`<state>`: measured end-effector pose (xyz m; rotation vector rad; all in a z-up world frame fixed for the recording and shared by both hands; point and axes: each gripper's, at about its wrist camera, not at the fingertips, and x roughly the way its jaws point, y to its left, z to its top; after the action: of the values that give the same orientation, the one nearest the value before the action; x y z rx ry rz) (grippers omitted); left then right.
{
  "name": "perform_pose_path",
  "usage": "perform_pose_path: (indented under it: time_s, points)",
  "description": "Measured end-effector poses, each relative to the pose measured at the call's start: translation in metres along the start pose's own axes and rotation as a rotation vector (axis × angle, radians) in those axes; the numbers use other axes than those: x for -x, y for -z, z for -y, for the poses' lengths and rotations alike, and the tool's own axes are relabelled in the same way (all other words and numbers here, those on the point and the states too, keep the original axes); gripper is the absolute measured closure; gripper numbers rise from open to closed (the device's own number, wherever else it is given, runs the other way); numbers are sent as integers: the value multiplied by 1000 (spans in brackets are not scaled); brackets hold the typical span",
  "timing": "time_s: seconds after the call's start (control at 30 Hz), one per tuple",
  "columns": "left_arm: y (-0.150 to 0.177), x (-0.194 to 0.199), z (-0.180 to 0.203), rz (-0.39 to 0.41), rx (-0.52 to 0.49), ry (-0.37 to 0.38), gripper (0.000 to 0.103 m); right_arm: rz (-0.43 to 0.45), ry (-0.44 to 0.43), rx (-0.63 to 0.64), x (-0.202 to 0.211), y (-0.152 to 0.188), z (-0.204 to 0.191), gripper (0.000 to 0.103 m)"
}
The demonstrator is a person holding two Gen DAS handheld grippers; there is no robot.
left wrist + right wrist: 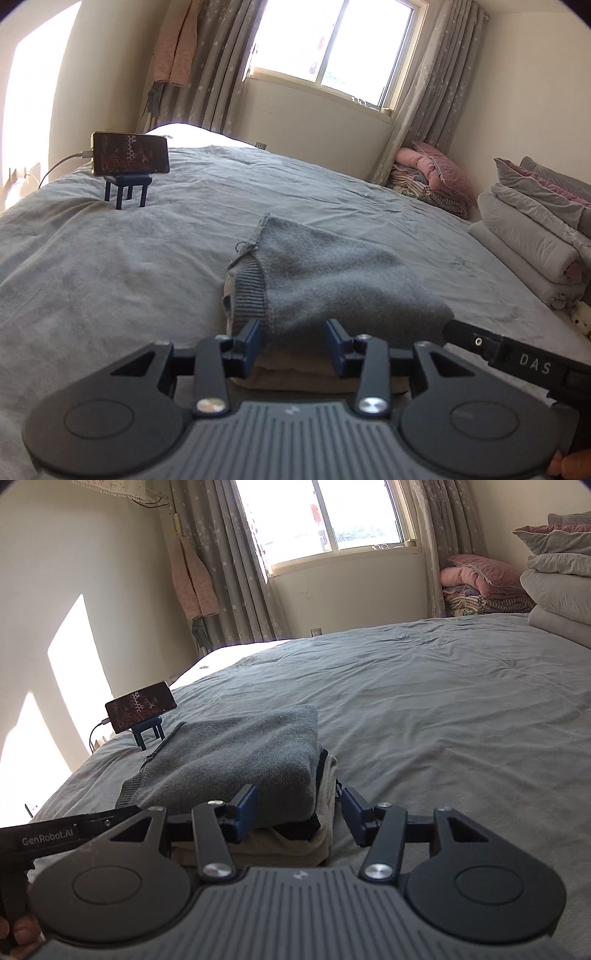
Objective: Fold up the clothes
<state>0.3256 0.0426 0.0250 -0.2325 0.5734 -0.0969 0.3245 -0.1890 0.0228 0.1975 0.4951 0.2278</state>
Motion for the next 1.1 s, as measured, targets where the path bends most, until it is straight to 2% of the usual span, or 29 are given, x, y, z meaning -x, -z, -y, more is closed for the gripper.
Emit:
perform_pose_path:
  time_s: [0.07, 0.13, 0.17, 0.2, 0.23, 0.3, 0.33, 0.4, 0.47, 0.6, 0.7, 0.8, 0.97, 1.1]
  points:
    - [4, 7, 6, -39, -18, -51, 51, -44, 21, 14, 6, 0, -3, 41]
    - [8, 14, 11, -74, -42, -87, 38, -69, 52, 27, 12, 2, -7, 35]
    - [9, 17, 13, -90, -55, -105, 34, -87, 68, 34, 14, 3, -8, 27]
    - [10, 21, 16, -107, -64, -123, 25, -105, 81, 37, 17, 5, -8, 17]
    - [11, 25, 18, -114, -65, -133, 15, -125, 98, 36, 20, 6, -10, 13]
    - [12, 33, 22, -127, -65, -150, 5, -148, 117, 28, 26, 11, -13, 0]
    - [11, 37, 24, -129, -65, -159, 1, -160, 126, 28, 29, 12, -16, 0]
    - [11, 47, 29, -111, -79, -187, 1, -176, 144, 11, 35, 13, -18, 0]
    - [12, 50, 33, -133, -93, -227, 1, -184, 140, -3, 42, 16, -20, 0]
    - [24, 51, 33, -181, -126, -204, 1, -170, 166, 25, 56, 25, -28, 0]
    - [33, 46, 39, -215, -193, -239, 1, -183, 221, 60, 55, 31, -33, 0]
    - [34, 45, 41, -219, -182, -267, 1, -195, 217, 58, 53, 30, -31, 0]
    - [38, 38, 44, -243, -196, -238, 1, -185, 230, 88, 56, 28, -29, 0]
    - [44, 32, 47, -240, -218, -272, 1, -186, 263, 113, 54, 31, -31, 0]
